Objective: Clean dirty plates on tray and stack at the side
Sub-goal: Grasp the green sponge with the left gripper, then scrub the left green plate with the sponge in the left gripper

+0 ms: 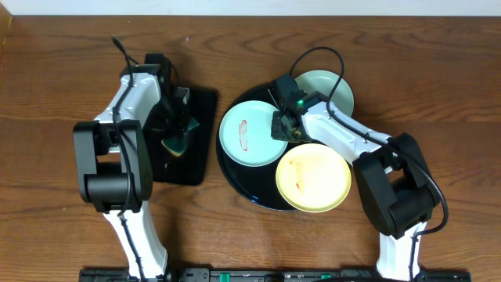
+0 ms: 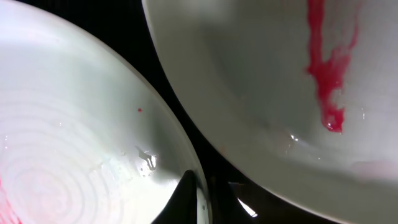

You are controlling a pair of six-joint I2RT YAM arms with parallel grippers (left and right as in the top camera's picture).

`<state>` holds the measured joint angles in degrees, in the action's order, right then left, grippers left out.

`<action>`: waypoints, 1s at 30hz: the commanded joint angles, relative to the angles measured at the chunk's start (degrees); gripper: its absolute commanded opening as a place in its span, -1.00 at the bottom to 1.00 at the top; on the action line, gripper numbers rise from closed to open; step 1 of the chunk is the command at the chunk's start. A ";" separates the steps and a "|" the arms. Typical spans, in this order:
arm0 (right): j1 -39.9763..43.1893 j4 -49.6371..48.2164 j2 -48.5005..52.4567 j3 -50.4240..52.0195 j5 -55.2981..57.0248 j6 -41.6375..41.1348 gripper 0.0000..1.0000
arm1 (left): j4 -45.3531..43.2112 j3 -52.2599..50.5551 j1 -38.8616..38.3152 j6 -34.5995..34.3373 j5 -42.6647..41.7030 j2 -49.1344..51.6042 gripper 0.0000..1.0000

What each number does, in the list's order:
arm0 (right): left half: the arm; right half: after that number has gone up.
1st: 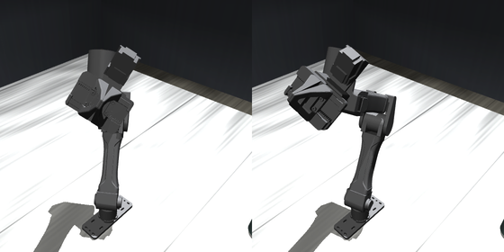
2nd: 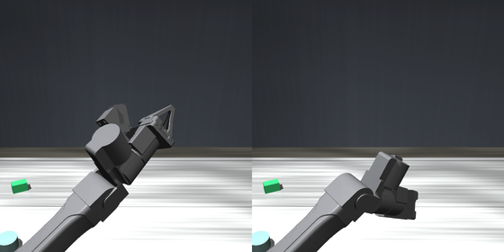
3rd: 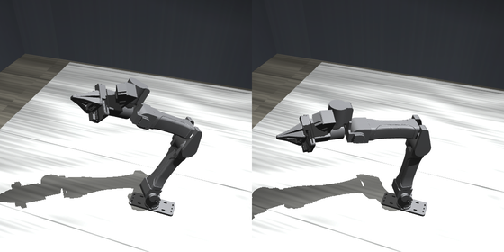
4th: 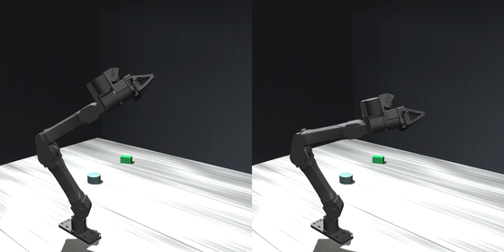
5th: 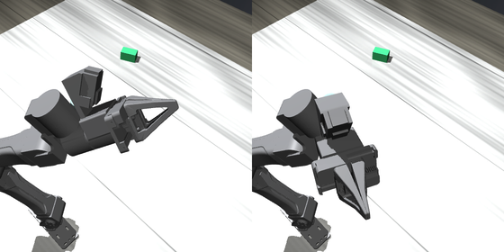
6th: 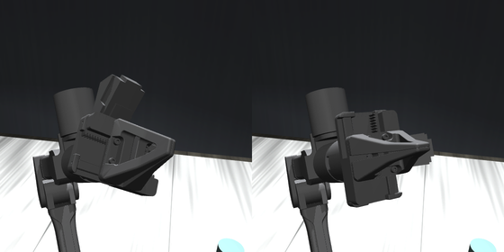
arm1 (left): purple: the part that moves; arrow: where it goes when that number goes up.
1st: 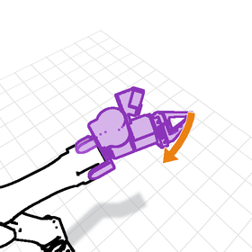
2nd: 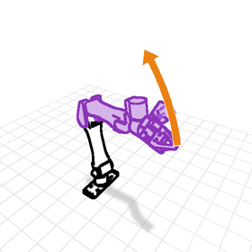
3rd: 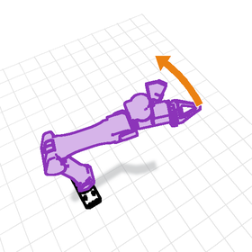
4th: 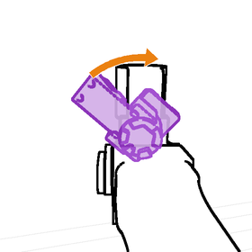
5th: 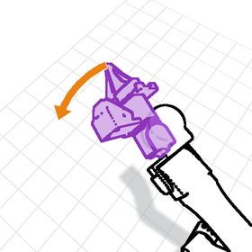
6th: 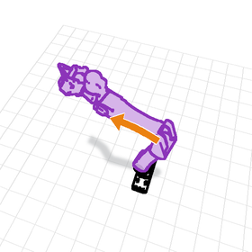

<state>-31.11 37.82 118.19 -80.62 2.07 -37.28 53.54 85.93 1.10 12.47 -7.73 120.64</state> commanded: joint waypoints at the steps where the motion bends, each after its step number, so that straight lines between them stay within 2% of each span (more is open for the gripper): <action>1: -0.92 -0.98 1.84 -0.22 -0.37 -0.85 -0.81 | -0.70 -1.31 0.26 -2.16 0.68 1.29 -0.85; 9: -0.92 -1.03 1.84 -0.22 -0.35 -0.85 -0.76 | 3.39 5.84 0.26 -5.05 0.66 -2.89 -0.85; 14: -0.92 -1.03 1.84 -0.22 -0.37 -0.87 -0.83 | 3.54 6.69 0.20 -11.56 0.42 -8.52 -0.85; 18: -0.92 -1.20 1.84 -0.22 -0.39 -0.90 -0.89 | 4.90 6.67 -0.31 -13.03 -14.05 -10.93 -0.86; 21: -0.92 -1.20 1.84 -0.22 -0.39 -0.90 -0.90 | 5.07 5.64 -1.29 -13.05 -20.94 -10.82 -0.85; 25: -0.92 -1.20 1.84 -0.22 -0.42 -0.90 -0.90 | 4.63 2.75 -4.00 -13.79 -23.39 -10.75 -0.85; 30: -0.85 -1.22 1.84 -0.22 -0.63 -1.05 -0.90 | -0.42 -1.49 -9.55 -19.52 -23.30 -10.36 -0.85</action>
<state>-31.14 37.19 118.50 -80.64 2.20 -37.28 55.53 86.56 -5.85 -2.44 -28.47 109.62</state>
